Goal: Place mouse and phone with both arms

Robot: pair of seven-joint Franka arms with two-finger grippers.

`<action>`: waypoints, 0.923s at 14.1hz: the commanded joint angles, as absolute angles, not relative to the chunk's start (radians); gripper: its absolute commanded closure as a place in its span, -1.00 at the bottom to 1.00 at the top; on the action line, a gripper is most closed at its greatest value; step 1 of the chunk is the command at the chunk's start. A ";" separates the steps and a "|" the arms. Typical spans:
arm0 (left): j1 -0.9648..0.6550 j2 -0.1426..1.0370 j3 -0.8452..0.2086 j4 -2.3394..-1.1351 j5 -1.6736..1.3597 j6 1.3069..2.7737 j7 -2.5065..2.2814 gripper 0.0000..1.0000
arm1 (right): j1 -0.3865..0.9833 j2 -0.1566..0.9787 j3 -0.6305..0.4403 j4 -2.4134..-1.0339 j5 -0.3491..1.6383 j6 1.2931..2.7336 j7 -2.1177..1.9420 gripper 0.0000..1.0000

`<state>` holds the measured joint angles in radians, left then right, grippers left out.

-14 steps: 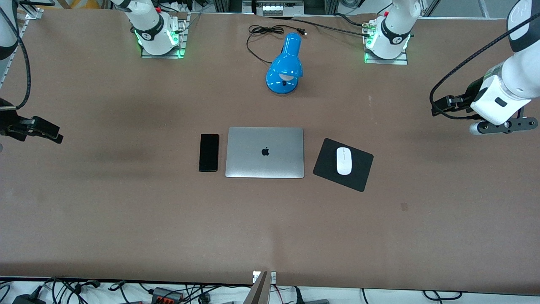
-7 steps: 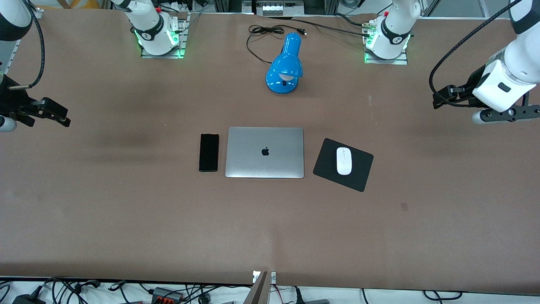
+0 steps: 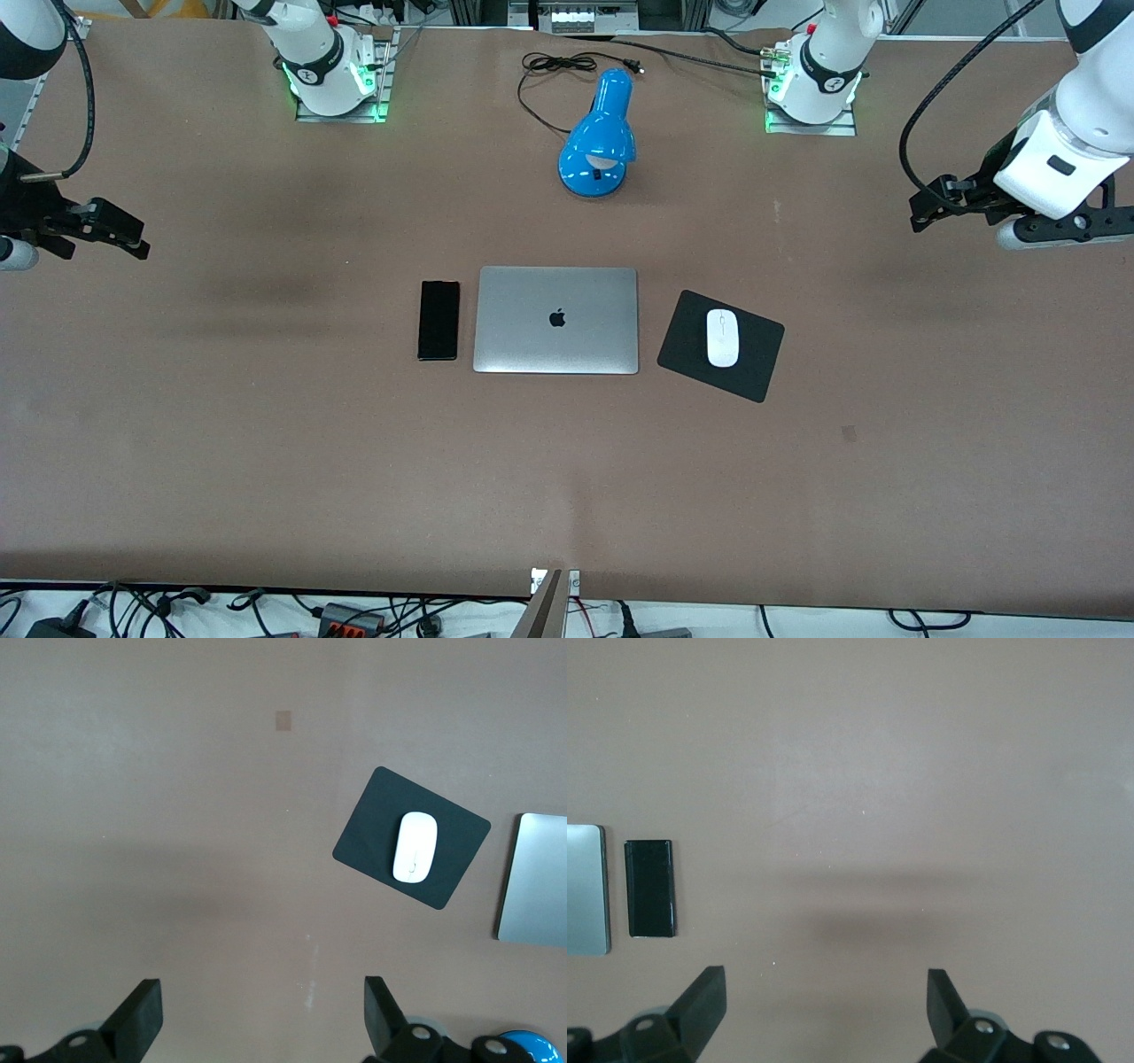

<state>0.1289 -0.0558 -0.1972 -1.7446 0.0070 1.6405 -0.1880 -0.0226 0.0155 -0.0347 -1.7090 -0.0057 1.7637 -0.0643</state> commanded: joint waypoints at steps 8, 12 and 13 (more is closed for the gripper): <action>0.077 -0.072 -0.153 -1.769 0.000 1.641 -0.170 -1.00 | -0.031 -0.009 -0.025 -1.726 -0.008 1.752 -0.074 -1.00; 0.078 -0.072 -0.158 -1.769 0.000 1.637 -0.179 -1.00 | -0.032 -0.017 -0.025 -1.730 -0.008 1.743 -0.074 -1.00; 0.078 -0.072 -0.158 -1.769 0.000 1.634 -0.178 -1.00 | -0.032 -0.017 -0.025 -1.730 -0.008 1.738 -0.074 -1.00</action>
<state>0.0815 -0.0554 -0.1614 -1.7568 0.0070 1.6430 -0.1870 -0.0227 0.0118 -0.0326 -1.7091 -0.0057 1.7518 -0.0654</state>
